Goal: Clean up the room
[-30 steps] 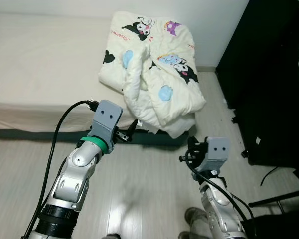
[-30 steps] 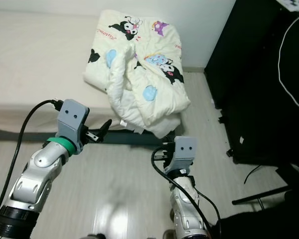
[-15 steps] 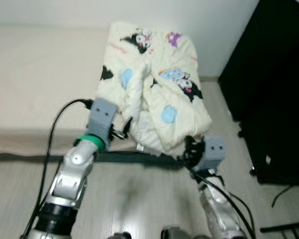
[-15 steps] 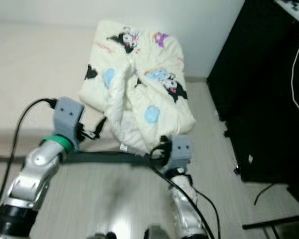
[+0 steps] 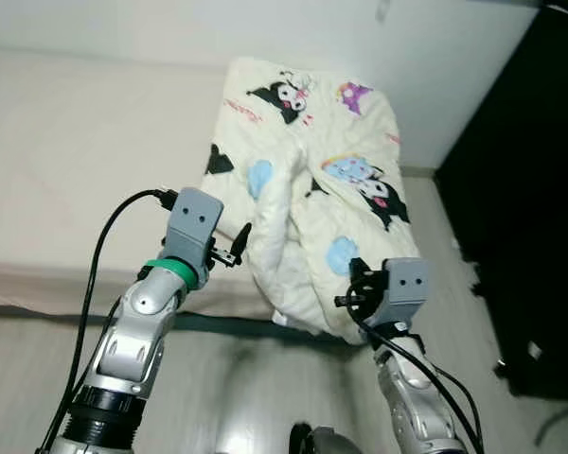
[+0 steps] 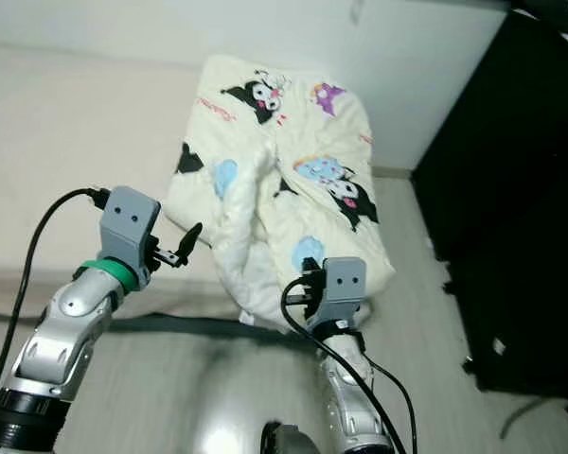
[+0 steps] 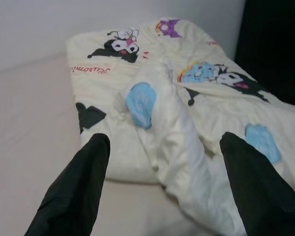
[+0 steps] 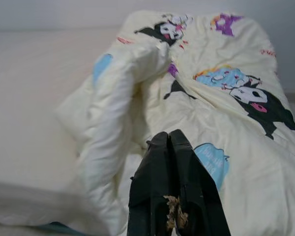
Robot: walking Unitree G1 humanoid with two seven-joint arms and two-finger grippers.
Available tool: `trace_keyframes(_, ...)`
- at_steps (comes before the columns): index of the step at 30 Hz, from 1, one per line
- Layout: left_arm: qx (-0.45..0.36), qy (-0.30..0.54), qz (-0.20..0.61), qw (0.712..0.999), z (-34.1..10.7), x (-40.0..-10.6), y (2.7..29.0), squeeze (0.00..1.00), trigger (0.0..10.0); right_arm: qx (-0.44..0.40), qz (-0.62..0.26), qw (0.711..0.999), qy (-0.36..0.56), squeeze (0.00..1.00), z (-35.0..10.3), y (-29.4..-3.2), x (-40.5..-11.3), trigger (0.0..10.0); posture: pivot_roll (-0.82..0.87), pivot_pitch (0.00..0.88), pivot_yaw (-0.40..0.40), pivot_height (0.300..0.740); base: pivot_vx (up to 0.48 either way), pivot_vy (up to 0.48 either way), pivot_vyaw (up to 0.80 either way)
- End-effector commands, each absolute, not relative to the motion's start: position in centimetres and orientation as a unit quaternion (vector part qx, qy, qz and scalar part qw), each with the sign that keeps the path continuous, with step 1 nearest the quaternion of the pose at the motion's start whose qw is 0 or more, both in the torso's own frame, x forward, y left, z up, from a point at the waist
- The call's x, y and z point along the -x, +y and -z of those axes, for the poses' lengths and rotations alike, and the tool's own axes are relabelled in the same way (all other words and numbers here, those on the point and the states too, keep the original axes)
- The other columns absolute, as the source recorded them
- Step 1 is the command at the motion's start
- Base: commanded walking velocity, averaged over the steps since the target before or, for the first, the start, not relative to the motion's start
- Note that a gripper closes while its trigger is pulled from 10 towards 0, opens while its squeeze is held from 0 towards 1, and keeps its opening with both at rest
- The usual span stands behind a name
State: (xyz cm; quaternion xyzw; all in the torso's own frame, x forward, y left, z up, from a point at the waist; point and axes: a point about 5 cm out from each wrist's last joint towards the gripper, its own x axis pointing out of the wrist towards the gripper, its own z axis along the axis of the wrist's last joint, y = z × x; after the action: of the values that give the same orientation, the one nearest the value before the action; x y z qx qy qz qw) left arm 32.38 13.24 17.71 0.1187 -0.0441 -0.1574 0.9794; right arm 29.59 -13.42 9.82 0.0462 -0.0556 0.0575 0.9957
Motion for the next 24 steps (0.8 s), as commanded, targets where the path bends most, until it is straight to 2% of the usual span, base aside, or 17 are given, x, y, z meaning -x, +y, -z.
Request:
trace_keyframes(1, -0.125, -0.041, 0.164, 0.978, -17.51, -32.29, 13.05, 0.00, 10.0, -0.049, -0.050, 0.996, -0.051, 0.00, -9.52, -13.64, -29.33, 10.0, 0.04, 0.141, 0.032, 0.731, 0.480, 0.000, 0.00)
trace_keyframes(7, -0.117, -0.033, 0.165, 0.979, -17.37, -32.25, 13.03, 0.00, 10.0, -0.046, -0.047, 0.997, -0.050, 0.00, -9.41, -13.70, -29.32, 10.0, 0.04, 0.141, 0.032, 0.731, 0.446, 0.000, 0.00)
trace_keyframes(24, -0.114, -0.024, 0.187, 0.975, -16.93, -31.81, 12.60, 0.00, 10.0, -0.047, -0.044, 0.997, -0.044, 0.00, -9.21, -13.80, -29.27, 10.0, 0.04, 0.141, 0.032, 0.676, 0.000, 0.000, 0.00)
